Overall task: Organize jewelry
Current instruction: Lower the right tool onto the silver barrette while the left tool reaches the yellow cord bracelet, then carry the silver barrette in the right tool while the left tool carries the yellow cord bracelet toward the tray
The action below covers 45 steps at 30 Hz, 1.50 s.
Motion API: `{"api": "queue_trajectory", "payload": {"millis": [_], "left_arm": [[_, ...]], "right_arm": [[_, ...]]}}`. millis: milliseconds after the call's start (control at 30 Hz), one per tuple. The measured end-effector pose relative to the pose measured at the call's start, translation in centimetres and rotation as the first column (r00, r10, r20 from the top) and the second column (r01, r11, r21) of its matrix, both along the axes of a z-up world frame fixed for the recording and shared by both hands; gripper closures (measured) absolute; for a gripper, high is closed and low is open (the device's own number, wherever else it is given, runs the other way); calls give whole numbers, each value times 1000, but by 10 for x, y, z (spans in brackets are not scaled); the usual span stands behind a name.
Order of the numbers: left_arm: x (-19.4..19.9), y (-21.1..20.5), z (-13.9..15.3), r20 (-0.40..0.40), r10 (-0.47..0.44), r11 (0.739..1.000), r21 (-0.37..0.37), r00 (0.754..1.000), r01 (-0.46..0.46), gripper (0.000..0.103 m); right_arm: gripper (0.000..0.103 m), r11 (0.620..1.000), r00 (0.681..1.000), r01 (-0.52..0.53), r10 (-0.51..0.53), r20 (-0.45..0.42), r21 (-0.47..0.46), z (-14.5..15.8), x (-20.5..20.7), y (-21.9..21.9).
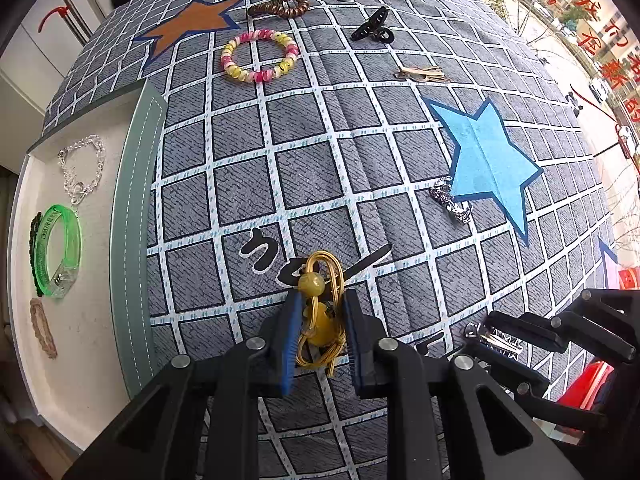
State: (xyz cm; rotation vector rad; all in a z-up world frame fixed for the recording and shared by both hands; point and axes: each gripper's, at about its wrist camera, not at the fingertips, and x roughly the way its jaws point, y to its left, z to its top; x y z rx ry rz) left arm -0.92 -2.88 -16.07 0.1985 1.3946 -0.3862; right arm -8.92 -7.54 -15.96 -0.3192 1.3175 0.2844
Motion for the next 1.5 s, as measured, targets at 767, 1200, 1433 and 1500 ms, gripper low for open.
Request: {"api": "queue_trajectory", "payload": {"millis": [767,1200,1433,1500], "left_arm": [[2,49,49,40,108,986,-132,993,-102,84],[2,112,69,89,257,959,-144,962,-242,84],[-4,155,66,93,354,931,-130,931,-341,84],[-6,168,64,92,380,921,-126,920,-368,84]], "right_arm": [[91,836,875,483,-452,-174,259,36,25,-67],[91,863,913,407,-379,-149,298,62,55,-24],[91,891,946,323,-298,-127,319,74,77,15],[91,899,956,293,-268,-122,326,77,84,29]]}}
